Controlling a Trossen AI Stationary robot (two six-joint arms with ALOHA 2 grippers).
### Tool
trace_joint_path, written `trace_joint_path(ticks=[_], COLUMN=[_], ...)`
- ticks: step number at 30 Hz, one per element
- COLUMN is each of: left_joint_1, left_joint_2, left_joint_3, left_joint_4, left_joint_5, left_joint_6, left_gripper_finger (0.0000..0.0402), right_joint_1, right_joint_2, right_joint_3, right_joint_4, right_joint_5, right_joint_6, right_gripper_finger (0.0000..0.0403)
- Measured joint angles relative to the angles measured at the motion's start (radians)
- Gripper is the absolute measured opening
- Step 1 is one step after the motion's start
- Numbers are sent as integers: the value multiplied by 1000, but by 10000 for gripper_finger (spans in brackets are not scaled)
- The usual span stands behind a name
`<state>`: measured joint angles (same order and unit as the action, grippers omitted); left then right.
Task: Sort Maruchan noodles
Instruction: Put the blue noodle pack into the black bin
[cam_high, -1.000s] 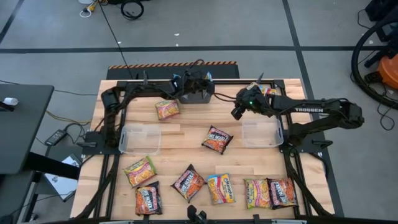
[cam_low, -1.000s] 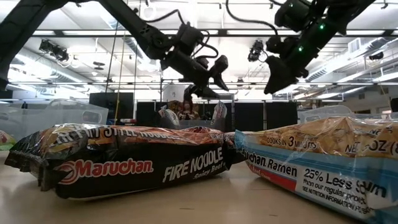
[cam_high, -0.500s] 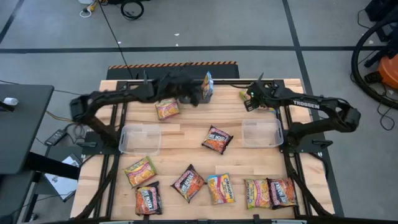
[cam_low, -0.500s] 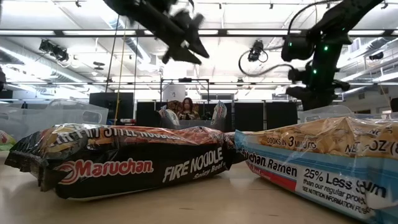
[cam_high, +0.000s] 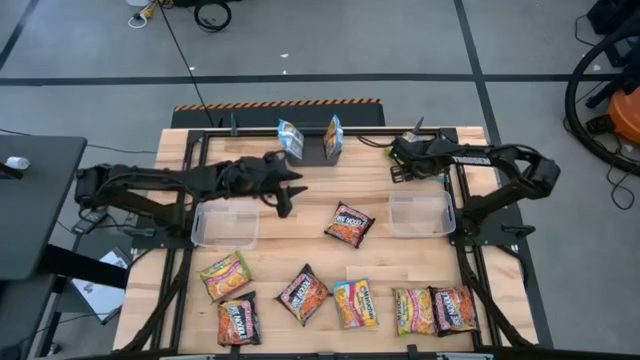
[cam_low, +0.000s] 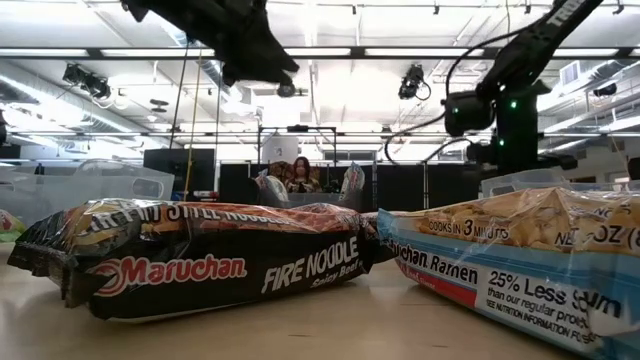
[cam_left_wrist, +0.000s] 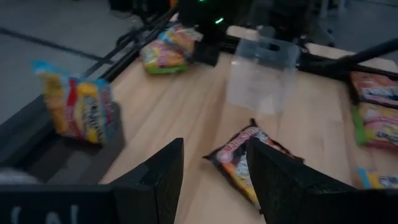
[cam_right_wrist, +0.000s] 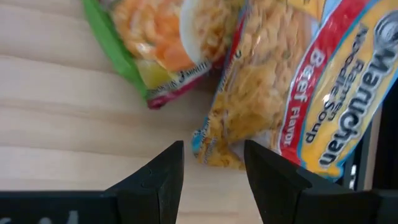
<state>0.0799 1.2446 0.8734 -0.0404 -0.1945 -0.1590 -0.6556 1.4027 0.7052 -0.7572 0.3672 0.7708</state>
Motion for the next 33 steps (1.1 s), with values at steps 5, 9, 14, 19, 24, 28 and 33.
trace_joint_path(ticks=[5,9,14,19,24,28,33], left_joint_1=[-93,-171,-263,-316,-330,-323,-313], left_joint_2=[-1,0,1,1,7,20,26], left_joint_3=[0,0,0,0,2,1,2], left_joint_4=[0,8,11,11,11,12,6], left_joint_5=[-84,-199,-314,-408,-419,-439,-438], left_joint_6=[18,36,43,46,51,50,37], left_gripper_finger=[181,181,181,181,181,181,181], right_joint_1=[12,23,50,98,185,241,270], right_joint_2=[62,99,109,27,-132,-250,-342], right_joint_3=[0,0,0,14,56,92,108], right_joint_4=[-12,-11,0,-11,7,84,193], right_joint_5=[17,69,116,102,85,81,29], right_joint_6=[55,87,78,60,50,19,-132], right_gripper_finger=[164,120,22,9,6,4,5])
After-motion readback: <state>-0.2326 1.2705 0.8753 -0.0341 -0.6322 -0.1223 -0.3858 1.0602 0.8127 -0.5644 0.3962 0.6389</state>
